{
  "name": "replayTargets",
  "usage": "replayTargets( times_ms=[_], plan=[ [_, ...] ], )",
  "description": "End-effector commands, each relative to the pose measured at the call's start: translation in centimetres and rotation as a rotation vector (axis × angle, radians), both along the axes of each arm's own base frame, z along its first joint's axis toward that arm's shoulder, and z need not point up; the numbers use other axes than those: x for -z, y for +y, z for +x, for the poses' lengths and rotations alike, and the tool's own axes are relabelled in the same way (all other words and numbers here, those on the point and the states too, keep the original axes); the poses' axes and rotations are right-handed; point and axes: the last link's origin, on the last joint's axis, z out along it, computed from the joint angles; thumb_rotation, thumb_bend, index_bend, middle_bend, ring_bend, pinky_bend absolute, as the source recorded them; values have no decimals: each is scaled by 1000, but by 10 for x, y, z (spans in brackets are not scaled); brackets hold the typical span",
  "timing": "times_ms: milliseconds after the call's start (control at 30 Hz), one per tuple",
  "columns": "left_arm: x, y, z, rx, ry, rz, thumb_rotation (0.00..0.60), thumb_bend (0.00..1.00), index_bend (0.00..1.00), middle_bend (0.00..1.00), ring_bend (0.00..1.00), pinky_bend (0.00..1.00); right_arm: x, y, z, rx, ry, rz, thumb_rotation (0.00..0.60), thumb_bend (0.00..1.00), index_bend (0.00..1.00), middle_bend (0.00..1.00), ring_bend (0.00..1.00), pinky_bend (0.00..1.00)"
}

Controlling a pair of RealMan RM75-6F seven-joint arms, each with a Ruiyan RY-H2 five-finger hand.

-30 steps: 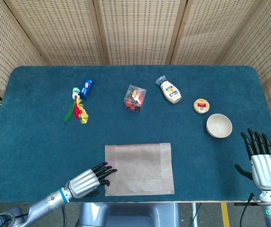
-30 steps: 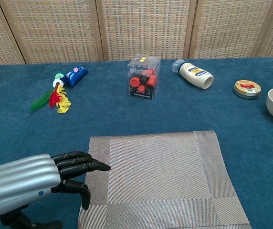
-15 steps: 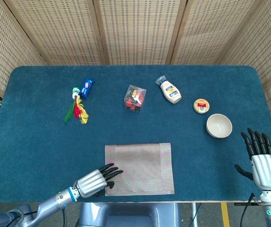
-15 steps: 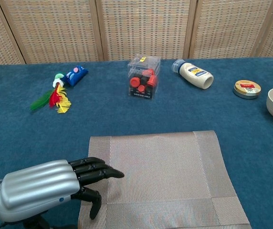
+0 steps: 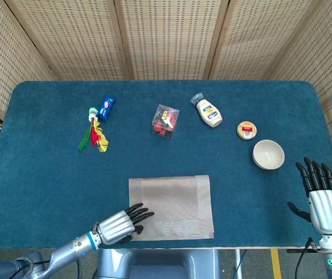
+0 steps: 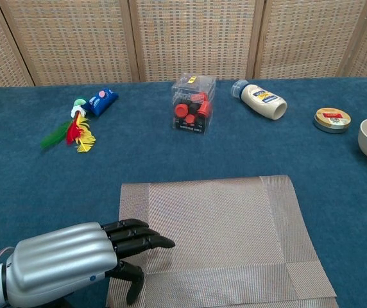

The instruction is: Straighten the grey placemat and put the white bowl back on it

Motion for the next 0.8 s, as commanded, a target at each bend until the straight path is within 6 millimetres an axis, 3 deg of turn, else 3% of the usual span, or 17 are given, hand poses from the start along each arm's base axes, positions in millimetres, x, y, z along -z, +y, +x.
replayTargets(
  times_ms=[33,500,800],
  plan=[
    [1,0,1,-1,2,-4,600,416,502,0,0,0,0,0,0,-2,-3,-1,600,0,49,0,0,0],
    [4,2,3,-4,1,12,600,481,600,0,0,0,-3,2,3,-17,-16,-5,600,0,52,0,0,0],
    [5,4,7,-15,-20,22,600,585,749,0,0,0,-4,2,4,-22,-23,-10,600,0,51,0,0,0]
  ],
)
